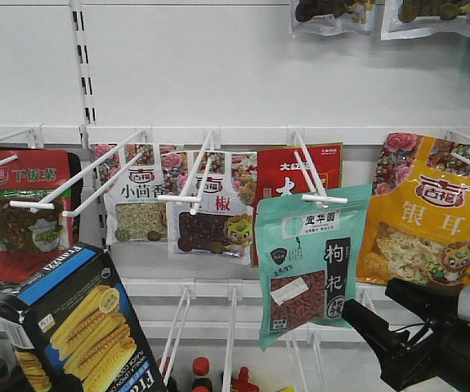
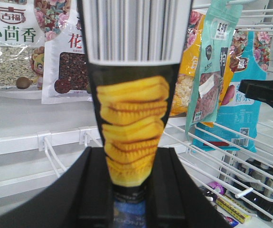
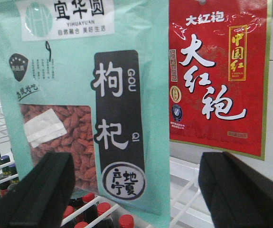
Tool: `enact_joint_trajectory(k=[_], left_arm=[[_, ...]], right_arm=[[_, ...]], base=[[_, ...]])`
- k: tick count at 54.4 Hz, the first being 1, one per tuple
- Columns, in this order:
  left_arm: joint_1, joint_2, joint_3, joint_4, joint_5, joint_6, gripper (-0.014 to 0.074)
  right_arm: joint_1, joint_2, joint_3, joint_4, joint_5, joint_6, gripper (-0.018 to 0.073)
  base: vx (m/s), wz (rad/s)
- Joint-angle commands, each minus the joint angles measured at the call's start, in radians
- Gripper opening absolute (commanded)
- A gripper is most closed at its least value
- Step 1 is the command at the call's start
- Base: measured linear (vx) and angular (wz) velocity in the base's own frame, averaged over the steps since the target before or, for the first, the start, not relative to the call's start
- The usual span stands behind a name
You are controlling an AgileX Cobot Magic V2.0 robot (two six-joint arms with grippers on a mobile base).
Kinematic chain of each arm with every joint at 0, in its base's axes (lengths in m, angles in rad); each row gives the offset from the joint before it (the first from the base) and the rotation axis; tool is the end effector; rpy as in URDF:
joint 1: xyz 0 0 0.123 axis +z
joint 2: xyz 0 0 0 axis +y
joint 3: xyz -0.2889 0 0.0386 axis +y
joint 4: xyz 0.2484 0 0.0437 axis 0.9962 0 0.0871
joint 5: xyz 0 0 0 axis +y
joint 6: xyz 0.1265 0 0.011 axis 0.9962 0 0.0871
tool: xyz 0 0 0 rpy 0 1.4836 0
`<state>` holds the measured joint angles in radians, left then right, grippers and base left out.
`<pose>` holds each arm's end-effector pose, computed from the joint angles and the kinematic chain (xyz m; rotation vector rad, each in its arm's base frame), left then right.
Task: Pick snacks and fruit into basket
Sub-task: 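Reach right gripper to the teal goji-berry bag on its hook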
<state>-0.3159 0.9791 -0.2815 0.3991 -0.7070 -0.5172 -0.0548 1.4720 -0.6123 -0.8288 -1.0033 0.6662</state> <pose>0.1916 -0.0963 0.2651 0.2913 1.5196 -0.6093 0.3084 0.0621 0.2588 -0.3925 1.5161 0.5748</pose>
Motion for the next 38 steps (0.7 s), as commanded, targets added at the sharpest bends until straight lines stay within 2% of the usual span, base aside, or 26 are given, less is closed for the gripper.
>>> enact_joint_trajectory(k=[1, 15, 28, 38], left_arm=[[-0.003, -0.016, -0.024, -0.026, -0.095, 0.001, 0.0], [-0.003, -0.016, -0.024, -0.026, -0.095, 0.001, 0.0], [-0.003, -0.016, -0.024, -0.026, -0.095, 0.001, 0.0], [-0.003, -0.016, -0.024, -0.026, -0.095, 0.001, 0.0]], right_arm=[[-0.001, -0.014, -0.051, 0.022, -0.08, 0.004, 0.0594], [-0.001, 0.03, -0.119, 0.013, -0.079, 0.038, 0.0594], [-0.001, 0.065, -0.171, -0.06, -0.079, 0.103, 0.0594], [-0.001, 0.07, -0.181, -0.069, -0.087, 0.109, 0.0594]], base=[[0.0, 0.0], [0.0, 0.0], [0.0, 0.0], [0.0, 0.0]])
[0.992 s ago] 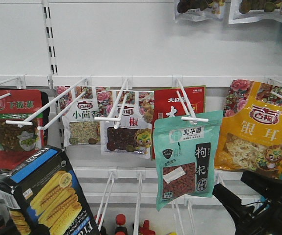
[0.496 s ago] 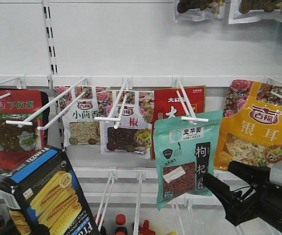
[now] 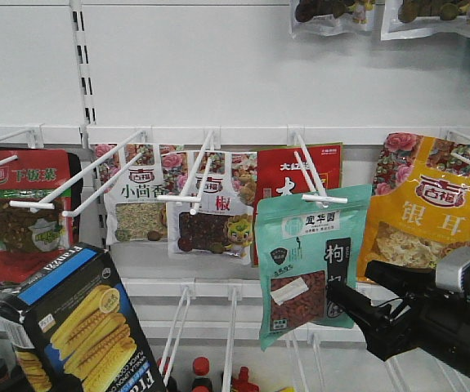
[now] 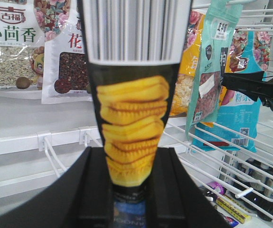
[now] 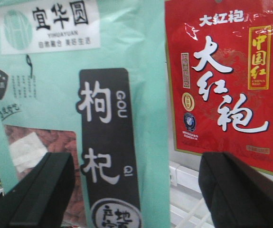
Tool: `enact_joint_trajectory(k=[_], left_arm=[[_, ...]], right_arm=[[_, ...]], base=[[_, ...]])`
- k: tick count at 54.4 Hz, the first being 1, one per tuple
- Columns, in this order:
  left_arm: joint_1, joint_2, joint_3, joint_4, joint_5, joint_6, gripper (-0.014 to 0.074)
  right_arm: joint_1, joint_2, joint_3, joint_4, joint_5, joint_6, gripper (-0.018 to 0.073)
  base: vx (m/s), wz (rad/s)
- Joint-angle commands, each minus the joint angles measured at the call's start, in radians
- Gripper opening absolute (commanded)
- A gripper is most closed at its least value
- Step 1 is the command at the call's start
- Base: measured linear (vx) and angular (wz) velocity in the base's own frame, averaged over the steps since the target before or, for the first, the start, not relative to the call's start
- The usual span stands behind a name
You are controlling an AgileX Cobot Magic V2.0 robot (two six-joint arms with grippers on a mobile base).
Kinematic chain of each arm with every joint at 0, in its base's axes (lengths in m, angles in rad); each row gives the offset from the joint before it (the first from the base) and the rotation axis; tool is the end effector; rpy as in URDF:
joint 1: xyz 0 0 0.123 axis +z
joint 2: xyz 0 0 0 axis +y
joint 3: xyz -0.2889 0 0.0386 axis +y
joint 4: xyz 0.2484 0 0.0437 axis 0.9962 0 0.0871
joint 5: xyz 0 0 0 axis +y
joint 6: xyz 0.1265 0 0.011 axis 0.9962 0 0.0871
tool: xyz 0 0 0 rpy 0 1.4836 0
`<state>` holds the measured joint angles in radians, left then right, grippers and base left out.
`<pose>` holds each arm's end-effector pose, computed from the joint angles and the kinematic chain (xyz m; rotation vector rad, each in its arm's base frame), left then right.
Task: Pick snacks and fruit into basket
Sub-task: 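Reach right gripper to the teal goji-berry bag on its hook, then close right gripper on the top of the teal goji-berry bag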
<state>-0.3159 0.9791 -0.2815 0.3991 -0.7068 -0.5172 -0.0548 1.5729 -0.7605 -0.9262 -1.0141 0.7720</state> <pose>0.1916 -0.0963 0.2651 0.2913 1.5198 -0.6092 0.3392 0.0677 0.2655 -0.4364 1.5142 0.6496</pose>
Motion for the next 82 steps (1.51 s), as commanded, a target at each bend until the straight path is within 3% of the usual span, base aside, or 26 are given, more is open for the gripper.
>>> enact_joint_trajectory(k=[1, 66, 82], left_arm=[[-0.003, -0.016, -0.024, -0.026, -0.096, 0.001, 0.0], [-0.003, -0.016, -0.024, -0.026, -0.096, 0.001, 0.0], [-0.003, -0.016, -0.024, -0.026, -0.096, 0.001, 0.0]], right_arm=[[-0.001, -0.031, -0.032, 0.028, -0.076, 0.005, 0.0594], [-0.001, -0.03, -0.088, -0.017, -0.044, 0.056, 0.0594], [-0.001, 0.034, -0.163, -0.157, -0.106, 0.176, 0.0592]], base=[[0.0, 0.0], [0.0, 0.0], [0.0, 0.0]])
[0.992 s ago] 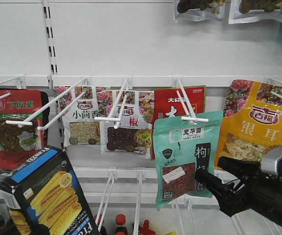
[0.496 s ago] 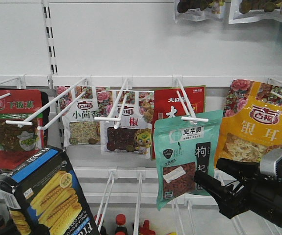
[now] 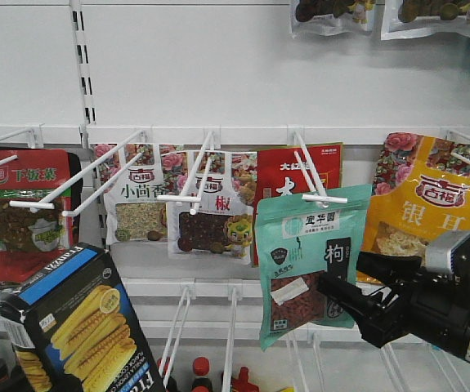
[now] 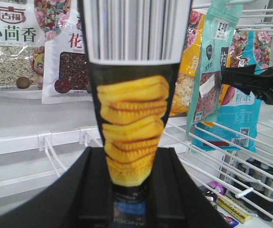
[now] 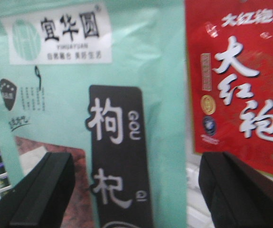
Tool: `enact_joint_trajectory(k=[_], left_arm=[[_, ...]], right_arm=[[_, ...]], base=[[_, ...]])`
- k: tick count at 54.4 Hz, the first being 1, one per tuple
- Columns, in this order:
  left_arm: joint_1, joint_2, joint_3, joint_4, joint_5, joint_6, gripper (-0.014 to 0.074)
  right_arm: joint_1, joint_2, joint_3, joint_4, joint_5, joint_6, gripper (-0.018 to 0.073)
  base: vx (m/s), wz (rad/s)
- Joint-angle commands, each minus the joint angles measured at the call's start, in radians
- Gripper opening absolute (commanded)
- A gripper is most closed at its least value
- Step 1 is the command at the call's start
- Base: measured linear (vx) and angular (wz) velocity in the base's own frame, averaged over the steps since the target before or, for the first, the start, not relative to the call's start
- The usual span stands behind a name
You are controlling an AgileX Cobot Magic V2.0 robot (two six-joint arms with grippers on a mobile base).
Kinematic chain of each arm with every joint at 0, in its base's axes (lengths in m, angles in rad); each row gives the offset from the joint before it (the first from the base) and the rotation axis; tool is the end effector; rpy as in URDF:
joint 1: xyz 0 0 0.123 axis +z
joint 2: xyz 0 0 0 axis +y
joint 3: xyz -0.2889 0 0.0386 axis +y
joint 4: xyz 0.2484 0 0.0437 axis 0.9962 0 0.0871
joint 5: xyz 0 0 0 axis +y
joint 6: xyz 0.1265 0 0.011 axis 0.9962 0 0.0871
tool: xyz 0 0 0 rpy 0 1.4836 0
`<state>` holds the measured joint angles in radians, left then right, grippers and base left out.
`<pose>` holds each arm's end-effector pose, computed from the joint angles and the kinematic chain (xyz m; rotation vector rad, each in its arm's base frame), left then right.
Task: Pick snacks and fruit into basket
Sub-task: 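Close right gripper on the top of the teal goji-berry bag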
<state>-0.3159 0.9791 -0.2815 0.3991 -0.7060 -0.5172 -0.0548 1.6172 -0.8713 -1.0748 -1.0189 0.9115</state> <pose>0.1916 -0.0963 0.2650 0.2912 1.5206 -0.6088 0.3529 0.0759 0.2732 -0.5164 1.5344 0.7285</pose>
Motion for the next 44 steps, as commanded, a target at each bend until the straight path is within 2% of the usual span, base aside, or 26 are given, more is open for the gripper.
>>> enact_joint_trajectory(k=[1, 13, 27, 44], left_arm=[[-0.003, -0.016, -0.024, -0.026, -0.097, 0.001, 0.0], [-0.003, -0.016, -0.024, -0.026, -0.097, 0.001, 0.0], [-0.003, -0.016, -0.024, -0.026, -0.097, 0.001, 0.0], [-0.003, -0.016, -0.024, -0.026, -0.097, 0.001, 0.0]], right_arm=[[-0.001, -0.005, -0.057, -0.013, -0.108, 0.045, 0.0592], [-0.001, 0.027, -0.089, -0.042, -0.155, 0.071, 0.0592], [-0.001, 0.027, -0.089, -0.05, -0.279, 0.088, 0.0592], [-0.001, 0.027, -0.089, -0.104, -0.319, 0.121, 0.057]], base=[[0.0, 0.0], [0.0, 0.0], [0.0, 0.0], [0.0, 0.0]])
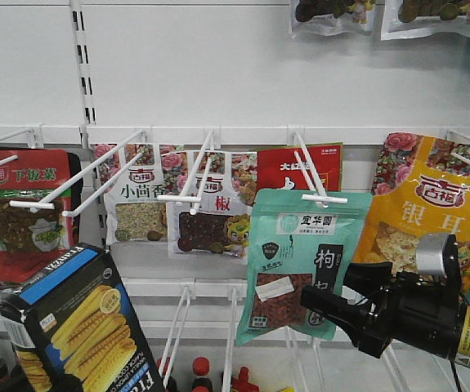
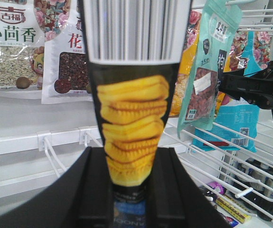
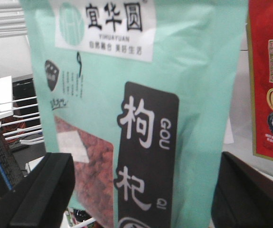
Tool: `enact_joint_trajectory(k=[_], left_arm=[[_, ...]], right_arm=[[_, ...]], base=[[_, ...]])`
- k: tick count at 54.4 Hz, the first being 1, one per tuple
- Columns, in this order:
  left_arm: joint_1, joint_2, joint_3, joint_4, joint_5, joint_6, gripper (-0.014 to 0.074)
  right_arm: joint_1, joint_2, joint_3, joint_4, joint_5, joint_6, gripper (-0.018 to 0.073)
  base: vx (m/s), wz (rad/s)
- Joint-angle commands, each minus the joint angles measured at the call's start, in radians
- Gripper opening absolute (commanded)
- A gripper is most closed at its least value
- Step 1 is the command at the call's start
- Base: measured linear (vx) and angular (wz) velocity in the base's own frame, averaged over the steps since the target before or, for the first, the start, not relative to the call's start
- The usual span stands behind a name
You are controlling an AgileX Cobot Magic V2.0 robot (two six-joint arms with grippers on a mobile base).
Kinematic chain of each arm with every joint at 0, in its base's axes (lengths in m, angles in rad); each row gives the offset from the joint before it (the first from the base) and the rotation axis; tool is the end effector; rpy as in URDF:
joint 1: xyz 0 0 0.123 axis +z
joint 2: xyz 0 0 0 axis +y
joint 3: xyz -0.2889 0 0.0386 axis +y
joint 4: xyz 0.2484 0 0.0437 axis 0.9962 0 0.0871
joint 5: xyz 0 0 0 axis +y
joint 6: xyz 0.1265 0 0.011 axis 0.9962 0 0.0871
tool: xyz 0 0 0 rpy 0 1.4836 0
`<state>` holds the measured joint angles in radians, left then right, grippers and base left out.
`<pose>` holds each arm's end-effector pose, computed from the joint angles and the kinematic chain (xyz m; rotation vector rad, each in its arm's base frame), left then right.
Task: Pick snacks and fruit into basket
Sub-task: 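Close right gripper on the top of the teal goji-berry bag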
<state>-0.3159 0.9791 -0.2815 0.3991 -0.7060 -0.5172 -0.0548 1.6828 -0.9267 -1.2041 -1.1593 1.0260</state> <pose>0.1916 -0.0963 0.2650 0.2912 1.5206 -0.6088 0.3525 0.0894 0.2683 -0.6132 1.5180 0.9171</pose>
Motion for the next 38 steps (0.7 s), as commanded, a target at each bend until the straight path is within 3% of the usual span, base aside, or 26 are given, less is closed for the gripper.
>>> enact_joint_trajectory(k=[1, 13, 38], left_arm=[[-0.003, -0.016, -0.024, -0.026, -0.097, 0.001, 0.0], [-0.003, -0.016, -0.024, -0.026, -0.097, 0.001, 0.0], [-0.003, -0.016, -0.024, -0.026, -0.097, 0.001, 0.0]], right_arm=[[-0.001, -0.039, -0.034, 0.019, -0.18, 0.011, 0.0563], [-0.001, -0.04, -0.034, -0.006, -0.18, 0.036, 0.0496], [-0.001, -0.04, -0.035, 0.014, -0.18, 0.054, 0.0511]], base=[[0.0, 0.0], [0.0, 0.0], [0.0, 0.0]])
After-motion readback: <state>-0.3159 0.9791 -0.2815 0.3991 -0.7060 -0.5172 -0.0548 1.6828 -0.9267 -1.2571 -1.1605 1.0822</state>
